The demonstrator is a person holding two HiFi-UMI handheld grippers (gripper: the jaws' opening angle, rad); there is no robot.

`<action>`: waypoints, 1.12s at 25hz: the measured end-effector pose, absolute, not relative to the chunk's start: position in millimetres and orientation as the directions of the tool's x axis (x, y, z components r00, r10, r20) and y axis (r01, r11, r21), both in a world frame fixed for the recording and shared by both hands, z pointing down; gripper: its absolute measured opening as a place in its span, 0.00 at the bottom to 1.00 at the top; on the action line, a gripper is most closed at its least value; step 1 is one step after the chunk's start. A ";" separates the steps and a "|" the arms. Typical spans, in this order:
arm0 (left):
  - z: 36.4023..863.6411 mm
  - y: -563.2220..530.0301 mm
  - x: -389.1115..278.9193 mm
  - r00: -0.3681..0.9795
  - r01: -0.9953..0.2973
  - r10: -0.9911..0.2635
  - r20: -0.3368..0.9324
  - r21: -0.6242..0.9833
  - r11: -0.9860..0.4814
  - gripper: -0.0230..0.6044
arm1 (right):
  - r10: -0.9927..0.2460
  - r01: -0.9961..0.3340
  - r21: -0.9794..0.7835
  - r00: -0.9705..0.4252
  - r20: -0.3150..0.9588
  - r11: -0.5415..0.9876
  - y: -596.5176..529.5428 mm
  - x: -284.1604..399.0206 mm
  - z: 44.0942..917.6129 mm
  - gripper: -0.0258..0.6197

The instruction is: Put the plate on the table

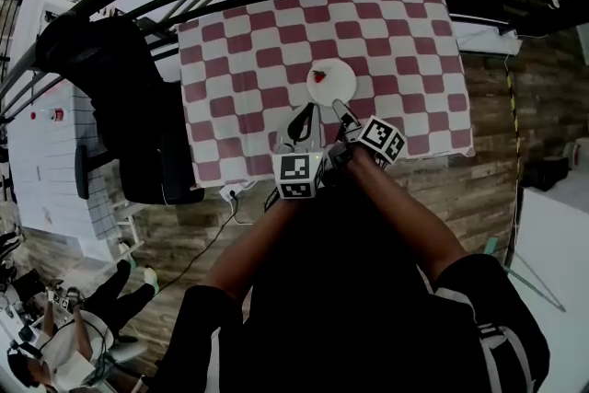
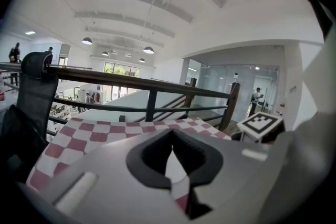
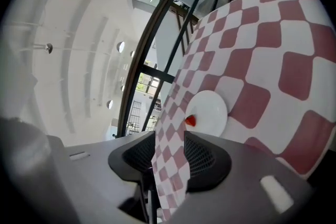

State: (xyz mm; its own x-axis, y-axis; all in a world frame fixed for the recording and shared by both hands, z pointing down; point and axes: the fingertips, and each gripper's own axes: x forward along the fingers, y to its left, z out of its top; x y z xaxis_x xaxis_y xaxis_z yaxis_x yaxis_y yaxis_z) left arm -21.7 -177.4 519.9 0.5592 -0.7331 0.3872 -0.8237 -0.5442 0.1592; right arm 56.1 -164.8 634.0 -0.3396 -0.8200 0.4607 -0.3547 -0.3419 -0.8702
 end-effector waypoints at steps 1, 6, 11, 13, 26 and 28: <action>518.9 -177.2 -27.9 0.555 -0.827 -0.736 0.389 0.163 -0.537 0.05 | -0.827 -0.358 -0.876 -0.343 0.446 -0.324 -163.1 49.4 623.8 0.26; 514.5 -166.9 -59.2 0.549 -0.833 -0.742 0.383 0.177 -0.525 0.05 | -0.866 -0.362 -0.911 -0.372 0.334 -0.196 -158.7 16.0 573.9 0.04; 499.3 -165.7 -78.4 0.545 -0.838 -0.762 0.350 0.188 -0.513 0.05 | -0.870 -0.573 -0.819 -0.398 0.291 -0.012 -161.1 -6.8 525.6 0.04; 490.3 -167.2 -87.1 0.536 -0.844 -0.776 0.331 0.187 -0.503 0.05 | -0.869 -0.685 -0.727 -0.386 0.309 0.046 -158.8 -13.6 511.2 0.04; 455.1 -149.3 -100.9 0.545 -0.834 -0.802 0.243 0.256 -0.489 0.05 | -0.904 -0.946 -0.218 -0.301 0.304 0.242 -135.8 -35.2 450.1 0.04; 454.4 -143.3 -97.0 0.556 -0.827 -0.796 0.239 0.260 -0.499 0.05 | -0.910 -0.956 -0.167 -0.283 0.304 0.242 -129.3 -35.2 446.7 0.04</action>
State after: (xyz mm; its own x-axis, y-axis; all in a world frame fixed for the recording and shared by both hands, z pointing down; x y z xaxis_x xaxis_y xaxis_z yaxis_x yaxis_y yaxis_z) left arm -97.0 -143.3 454.4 0.5559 -0.7962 0.2388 -0.8266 -0.4991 0.2600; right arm -35.2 -129.3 446.7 -0.2829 -0.9098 0.3037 -0.9560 0.2417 -0.1666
